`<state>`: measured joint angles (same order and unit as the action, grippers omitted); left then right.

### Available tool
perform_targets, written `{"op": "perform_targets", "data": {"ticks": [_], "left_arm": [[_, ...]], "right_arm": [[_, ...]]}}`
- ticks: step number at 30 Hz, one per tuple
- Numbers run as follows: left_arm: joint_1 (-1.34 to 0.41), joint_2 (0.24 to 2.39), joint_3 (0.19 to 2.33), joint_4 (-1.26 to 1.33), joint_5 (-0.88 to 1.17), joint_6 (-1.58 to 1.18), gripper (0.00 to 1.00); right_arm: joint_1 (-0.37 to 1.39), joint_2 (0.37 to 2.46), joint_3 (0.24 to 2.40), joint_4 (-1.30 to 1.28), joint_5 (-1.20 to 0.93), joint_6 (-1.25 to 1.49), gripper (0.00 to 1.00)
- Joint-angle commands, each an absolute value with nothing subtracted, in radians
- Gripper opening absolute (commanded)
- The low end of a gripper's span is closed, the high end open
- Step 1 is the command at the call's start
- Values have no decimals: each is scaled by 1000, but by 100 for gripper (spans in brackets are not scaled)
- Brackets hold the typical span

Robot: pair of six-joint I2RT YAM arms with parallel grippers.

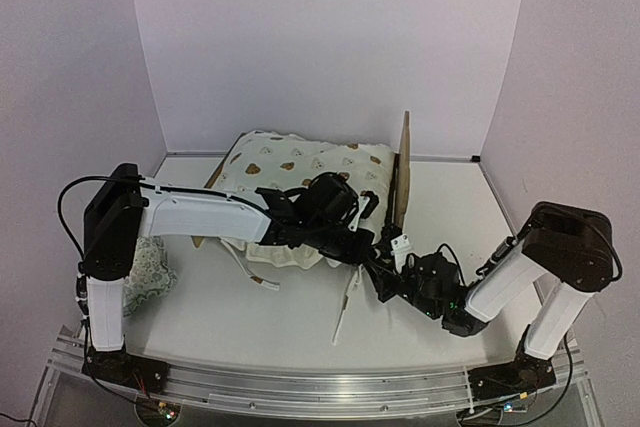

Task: Set up the pet bed

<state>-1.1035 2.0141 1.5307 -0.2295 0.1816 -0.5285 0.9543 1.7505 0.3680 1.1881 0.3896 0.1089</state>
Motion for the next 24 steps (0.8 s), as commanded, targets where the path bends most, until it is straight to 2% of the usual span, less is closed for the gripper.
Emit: {"op": "perform_targets", "data": {"ticks": [1, 7, 13, 24], "left_arm": [[-1104, 1959, 1526, -209, 216, -544, 0], [-1102, 1949, 1517, -200, 224, -555, 0], [-1100, 1952, 1512, -192, 242, -563, 0], [-1100, 1945, 1499, -194, 252, -564, 0]], "right_arm": [[946, 1716, 412, 1272, 465, 112, 29], [946, 1705, 417, 1272, 489, 127, 28], [946, 1716, 424, 1273, 528, 146, 22], [946, 1723, 416, 1272, 565, 185, 0]]}}
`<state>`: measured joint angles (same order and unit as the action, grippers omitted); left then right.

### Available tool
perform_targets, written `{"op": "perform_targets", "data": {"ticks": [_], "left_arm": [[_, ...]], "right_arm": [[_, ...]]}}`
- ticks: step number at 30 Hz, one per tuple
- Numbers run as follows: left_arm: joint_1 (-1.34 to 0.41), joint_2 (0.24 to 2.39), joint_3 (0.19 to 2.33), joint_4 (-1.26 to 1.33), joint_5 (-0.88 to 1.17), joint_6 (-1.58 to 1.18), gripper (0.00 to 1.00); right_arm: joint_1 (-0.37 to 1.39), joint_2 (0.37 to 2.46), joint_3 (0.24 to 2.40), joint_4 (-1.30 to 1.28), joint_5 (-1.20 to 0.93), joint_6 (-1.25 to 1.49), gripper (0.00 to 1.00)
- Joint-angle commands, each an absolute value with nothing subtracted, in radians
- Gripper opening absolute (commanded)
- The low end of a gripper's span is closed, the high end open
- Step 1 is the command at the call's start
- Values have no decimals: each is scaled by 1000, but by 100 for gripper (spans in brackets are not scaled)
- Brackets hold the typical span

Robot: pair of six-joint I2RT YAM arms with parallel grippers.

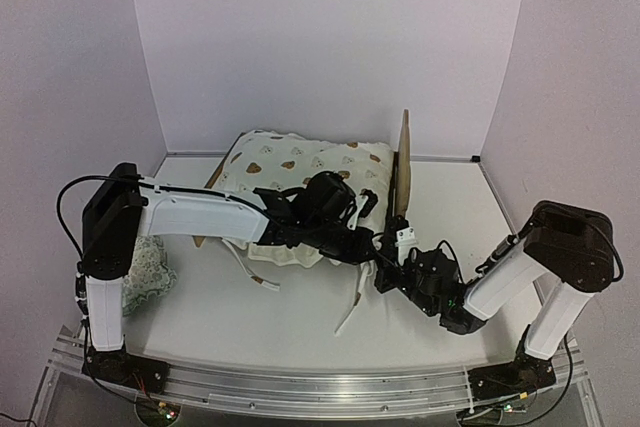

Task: Set up the pet bed

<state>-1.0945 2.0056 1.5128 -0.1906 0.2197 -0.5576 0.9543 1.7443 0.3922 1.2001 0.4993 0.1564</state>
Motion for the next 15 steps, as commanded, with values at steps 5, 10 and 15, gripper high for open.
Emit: {"op": "perform_targets", "data": {"ticks": [5, 10, 15], "left_arm": [[-1100, 1919, 1479, -218, 199, -553, 10], [-1100, 1864, 1425, -244, 127, -531, 40], [-1101, 1811, 1346, -242, 84, -498, 59]], "right_arm": [[946, 1704, 375, 1272, 556, 224, 0], [947, 1676, 345, 1272, 537, 253, 0], [947, 1649, 319, 1266, 526, 280, 0]]}}
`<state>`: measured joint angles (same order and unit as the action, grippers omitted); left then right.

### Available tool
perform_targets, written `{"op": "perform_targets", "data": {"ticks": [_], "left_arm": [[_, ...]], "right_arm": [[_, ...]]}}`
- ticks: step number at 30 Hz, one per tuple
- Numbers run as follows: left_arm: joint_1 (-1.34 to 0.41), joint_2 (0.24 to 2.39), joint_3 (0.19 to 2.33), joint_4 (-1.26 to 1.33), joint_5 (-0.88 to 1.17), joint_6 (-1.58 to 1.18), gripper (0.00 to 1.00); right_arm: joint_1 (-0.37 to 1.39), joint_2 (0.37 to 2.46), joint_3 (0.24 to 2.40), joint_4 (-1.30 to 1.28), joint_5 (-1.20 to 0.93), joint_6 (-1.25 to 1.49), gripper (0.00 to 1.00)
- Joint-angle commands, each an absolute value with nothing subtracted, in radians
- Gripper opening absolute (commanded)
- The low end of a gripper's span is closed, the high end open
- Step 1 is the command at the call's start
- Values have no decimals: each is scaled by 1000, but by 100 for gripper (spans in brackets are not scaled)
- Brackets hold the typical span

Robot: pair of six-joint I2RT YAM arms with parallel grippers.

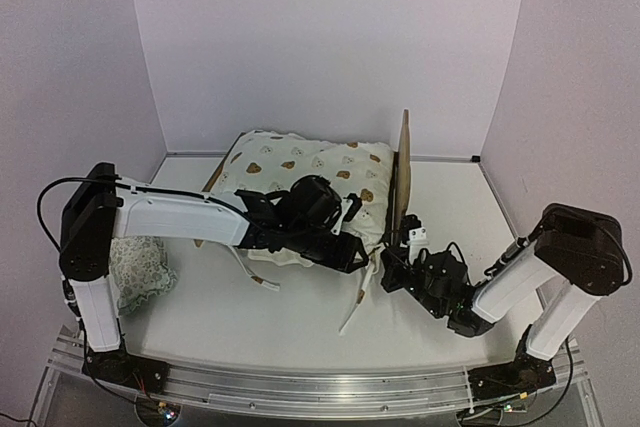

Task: Set up the pet bed

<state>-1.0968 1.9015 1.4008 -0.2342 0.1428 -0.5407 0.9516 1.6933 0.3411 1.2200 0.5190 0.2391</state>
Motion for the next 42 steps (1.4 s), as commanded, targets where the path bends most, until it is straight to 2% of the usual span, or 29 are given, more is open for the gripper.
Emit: {"op": "perform_targets", "data": {"ticks": [1, 10, 17, 25, 27, 29, 33, 35, 42], "left_arm": [[-1101, 1804, 1331, -238, 85, -489, 62], [-1113, 1829, 1241, -119, 203, -444, 68], [-1163, 1965, 1324, -94, 232, -418, 69], [-1173, 2093, 1410, -72, 155, -444, 67], [-1175, 2115, 1427, -67, 141, -447, 61], [-1175, 2140, 1451, -75, 120, -449, 50], [-1175, 2156, 1464, -90, 67, -453, 14], [-1174, 2147, 1452, -91, 42, -456, 1], [-1175, 2072, 1373, -107, -47, -479, 0]], "right_arm": [[947, 1645, 314, 1264, 524, 284, 0], [948, 1618, 290, 1238, 516, 338, 0], [957, 1593, 303, 1177, 508, 360, 0], [961, 1576, 296, 1163, 508, 372, 0], [961, 1572, 295, 1162, 507, 375, 0], [962, 1569, 292, 1161, 506, 379, 0], [964, 1550, 283, 1155, 508, 382, 0], [964, 1536, 276, 1148, 515, 380, 0], [963, 1451, 239, 1090, 548, 376, 0]]}}
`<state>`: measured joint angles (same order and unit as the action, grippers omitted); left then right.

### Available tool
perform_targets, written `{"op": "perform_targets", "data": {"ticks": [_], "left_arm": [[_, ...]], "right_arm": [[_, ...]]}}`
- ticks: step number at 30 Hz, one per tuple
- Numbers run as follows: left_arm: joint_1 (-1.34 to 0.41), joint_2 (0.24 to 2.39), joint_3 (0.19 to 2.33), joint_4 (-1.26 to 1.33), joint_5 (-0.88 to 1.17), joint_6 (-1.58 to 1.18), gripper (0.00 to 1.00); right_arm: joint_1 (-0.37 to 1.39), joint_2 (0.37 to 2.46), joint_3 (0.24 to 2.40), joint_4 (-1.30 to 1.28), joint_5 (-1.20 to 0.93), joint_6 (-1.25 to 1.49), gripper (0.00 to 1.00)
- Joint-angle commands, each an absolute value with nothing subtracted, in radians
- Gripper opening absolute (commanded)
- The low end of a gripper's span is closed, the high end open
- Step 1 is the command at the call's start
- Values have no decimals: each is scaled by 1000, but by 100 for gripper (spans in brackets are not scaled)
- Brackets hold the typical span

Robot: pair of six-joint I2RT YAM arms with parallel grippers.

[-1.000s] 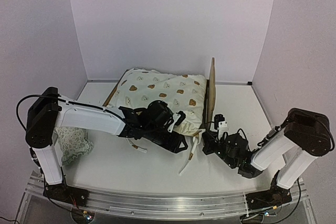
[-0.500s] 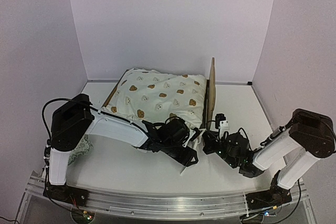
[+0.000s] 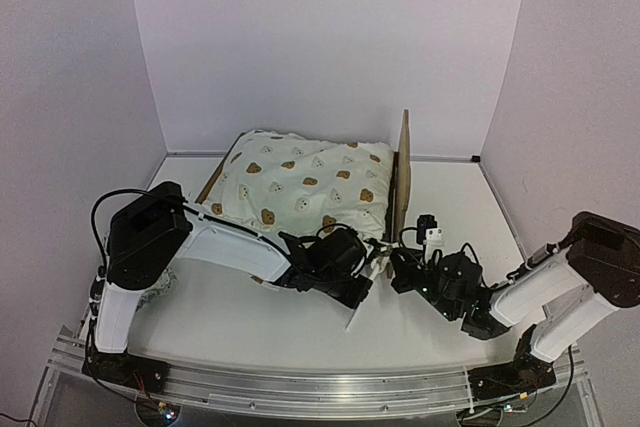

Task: Set up the pet bed

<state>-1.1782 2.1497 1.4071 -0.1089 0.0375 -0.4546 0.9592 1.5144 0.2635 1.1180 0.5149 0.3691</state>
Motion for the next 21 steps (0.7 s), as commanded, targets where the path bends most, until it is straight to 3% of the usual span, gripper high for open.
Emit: {"op": "perform_targets", "data": {"ticks": [1, 21], "left_arm": [[-1175, 2059, 1360, -107, -51, -482, 0], [-1157, 1961, 1243, -171, -140, -489, 0]], "right_arm": [[964, 1433, 233, 1078, 554, 372, 0], [964, 989, 234, 862, 780, 75, 0]]}}
